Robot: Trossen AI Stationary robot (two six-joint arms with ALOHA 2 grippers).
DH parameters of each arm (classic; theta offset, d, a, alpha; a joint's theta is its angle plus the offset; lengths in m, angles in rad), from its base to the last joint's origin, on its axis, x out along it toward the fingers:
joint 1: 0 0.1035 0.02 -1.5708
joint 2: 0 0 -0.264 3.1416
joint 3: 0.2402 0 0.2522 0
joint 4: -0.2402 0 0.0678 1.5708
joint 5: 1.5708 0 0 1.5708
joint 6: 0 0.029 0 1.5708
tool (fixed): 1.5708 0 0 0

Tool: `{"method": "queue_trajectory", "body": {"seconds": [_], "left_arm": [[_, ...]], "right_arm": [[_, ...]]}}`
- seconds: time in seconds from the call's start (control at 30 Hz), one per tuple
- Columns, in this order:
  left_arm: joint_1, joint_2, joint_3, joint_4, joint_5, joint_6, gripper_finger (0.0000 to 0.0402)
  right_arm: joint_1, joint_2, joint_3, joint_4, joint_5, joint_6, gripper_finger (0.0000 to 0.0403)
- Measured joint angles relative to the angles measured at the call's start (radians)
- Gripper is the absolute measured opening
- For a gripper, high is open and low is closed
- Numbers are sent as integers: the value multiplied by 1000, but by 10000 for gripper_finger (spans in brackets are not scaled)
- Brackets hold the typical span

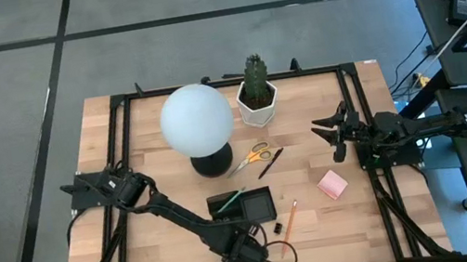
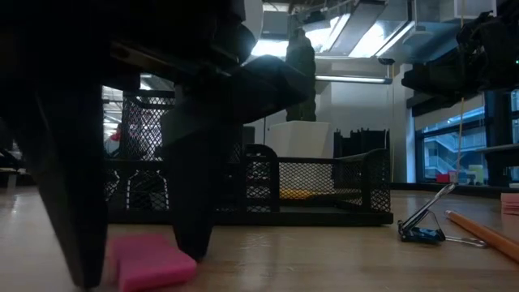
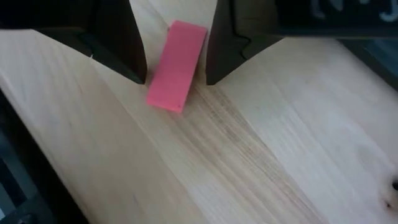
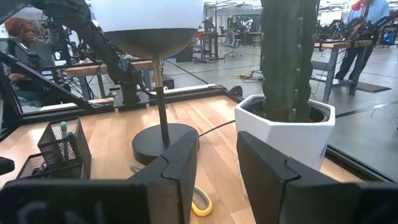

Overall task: Pick and place office supplies into organizer
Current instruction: Put the pink eraser into the desk organizer

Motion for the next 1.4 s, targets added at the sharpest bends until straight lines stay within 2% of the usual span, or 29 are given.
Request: {"method": "queue_trajectory", "body": {"seconds": [0.3,0.47,0.7,0.97,1.27,1.4], "left_arm": [[0,1,0,-3,-33,-1,80],[0,-2,1,-9,-34,-73,54],[0,-18,-3,-34,-48,-138,50],[6,-81,-4,-127,-117,-217,49],[21,-156,-3,-129,-124,-272,48],[31,-170,-3,-175,-233,-297,48]], "right_arm": [[0,0,0,0,0,0,119],[0,0,0,0,0,0,119],[0,0,0,0,0,1,119],[0,0,0,0,0,1,119],[0,0,0,0,0,1,119],[0,0,0,0,0,1,119]]}}
